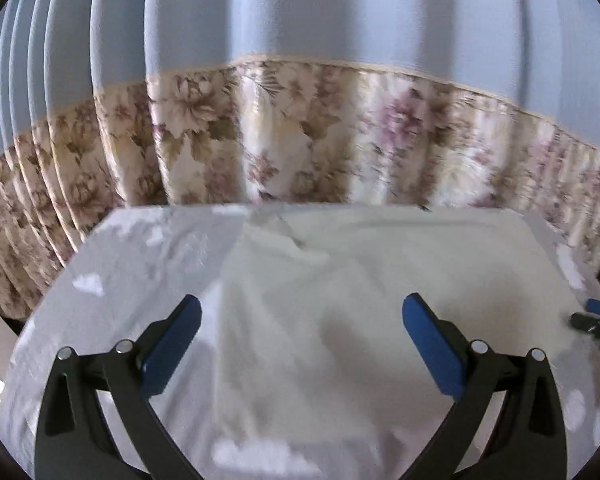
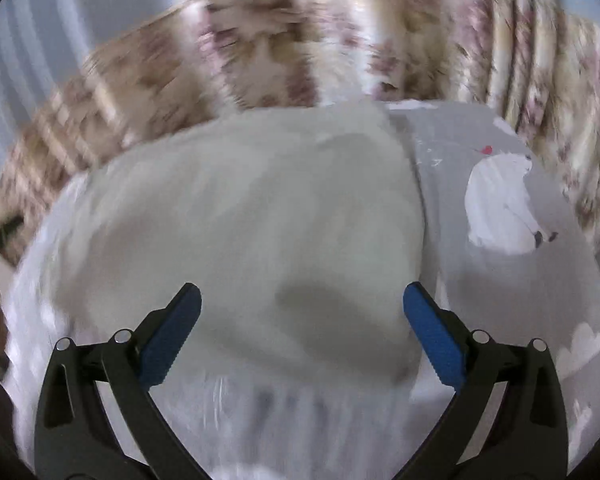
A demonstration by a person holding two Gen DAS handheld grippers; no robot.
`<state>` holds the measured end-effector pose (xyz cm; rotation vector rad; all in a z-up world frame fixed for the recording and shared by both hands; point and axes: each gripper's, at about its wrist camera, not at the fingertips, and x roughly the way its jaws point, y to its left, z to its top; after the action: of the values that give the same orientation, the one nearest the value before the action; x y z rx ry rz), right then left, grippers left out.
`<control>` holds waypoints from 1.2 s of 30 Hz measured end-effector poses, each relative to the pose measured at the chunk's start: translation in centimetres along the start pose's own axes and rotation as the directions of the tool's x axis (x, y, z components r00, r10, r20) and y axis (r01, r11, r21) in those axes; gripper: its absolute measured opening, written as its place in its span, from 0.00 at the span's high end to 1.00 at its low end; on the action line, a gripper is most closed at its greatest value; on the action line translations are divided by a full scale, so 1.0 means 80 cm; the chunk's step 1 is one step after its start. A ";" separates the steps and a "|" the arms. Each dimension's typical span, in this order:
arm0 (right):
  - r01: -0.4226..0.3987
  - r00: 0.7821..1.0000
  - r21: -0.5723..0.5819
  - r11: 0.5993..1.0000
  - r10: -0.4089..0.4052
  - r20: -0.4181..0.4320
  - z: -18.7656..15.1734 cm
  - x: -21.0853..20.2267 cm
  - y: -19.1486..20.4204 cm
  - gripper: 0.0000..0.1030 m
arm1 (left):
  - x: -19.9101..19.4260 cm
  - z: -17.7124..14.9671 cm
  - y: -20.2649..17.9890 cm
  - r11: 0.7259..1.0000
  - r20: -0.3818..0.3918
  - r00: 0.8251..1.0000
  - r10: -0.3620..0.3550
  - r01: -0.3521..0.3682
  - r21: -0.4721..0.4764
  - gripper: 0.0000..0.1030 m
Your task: Fold large clothes
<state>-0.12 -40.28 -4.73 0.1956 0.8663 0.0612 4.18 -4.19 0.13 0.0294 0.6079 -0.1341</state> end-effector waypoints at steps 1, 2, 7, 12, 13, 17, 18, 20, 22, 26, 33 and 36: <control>-0.003 1.000 0.014 1.000 0.003 -0.001 -0.009 -0.005 0.002 0.03 | -0.004 -0.004 -0.004 1.000 -0.004 1.000 -0.002 0.002 0.001 0.02; 0.006 1.000 0.030 1.000 -0.006 -0.006 -0.013 -0.008 0.003 0.03 | -0.005 -0.009 -0.008 1.000 -0.009 1.000 -0.018 0.018 -0.002 0.02; 0.059 0.998 0.045 0.997 -0.060 0.021 -0.011 -0.018 0.001 0.03 | 0.020 -0.008 -0.038 0.999 -0.075 0.996 -0.036 0.036 -0.007 0.02; 0.112 0.993 -0.050 0.992 -0.113 -0.020 -0.025 -0.026 0.000 0.03 | 0.050 0.005 -0.075 0.997 -0.078 0.997 -0.018 0.024 0.076 0.02; 0.114 0.993 -0.060 0.992 -0.116 -0.032 -0.033 -0.029 -0.003 0.03 | 0.056 0.007 -0.079 0.997 -0.090 0.996 -0.021 0.028 0.074 0.02; 0.106 0.993 0.022 0.994 -0.105 -0.047 -0.044 -0.040 -0.040 0.03 | 0.077 0.015 -0.093 0.997 -0.108 0.994 -0.022 0.030 0.075 0.02; 0.118 0.992 0.035 0.992 -0.117 -0.039 -0.043 -0.043 -0.048 0.03 | 0.082 0.015 -0.096 0.997 -0.109 0.994 -0.023 0.031 0.077 0.02; 0.183 0.983 -0.001 0.983 -0.183 -0.017 -0.040 -0.047 -0.055 0.03 | 0.091 0.014 -0.102 0.996 -0.119 0.993 -0.028 0.037 0.080 0.02; 0.183 0.983 -0.074 0.980 -0.185 -0.016 -0.042 -0.043 -0.048 0.03 | 0.097 0.011 -0.104 0.997 -0.126 0.991 -0.039 0.047 0.063 0.02; 0.214 0.970 -0.220 0.952 -0.233 -0.065 -0.056 -0.011 -0.026 0.03 | 0.112 0.008 -0.102 0.998 -0.133 0.990 -0.037 0.042 0.036 0.02; 0.304 0.947 -0.195 0.932 -0.318 -0.044 -0.024 0.033 -0.027 0.03 | 0.134 -0.003 -0.086 0.996 -0.166 0.983 -0.083 0.079 -0.031 0.02; 0.273 0.958 -0.190 0.943 -0.284 -0.035 -0.003 0.050 -0.027 0.03 | 0.135 -0.003 -0.087 0.997 -0.154 0.985 -0.079 0.077 -0.023 0.02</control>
<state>2.22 -41.83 -8.27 -0.1032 0.9376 -0.1183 11.92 -12.32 -6.17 -0.0006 0.7659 -0.2037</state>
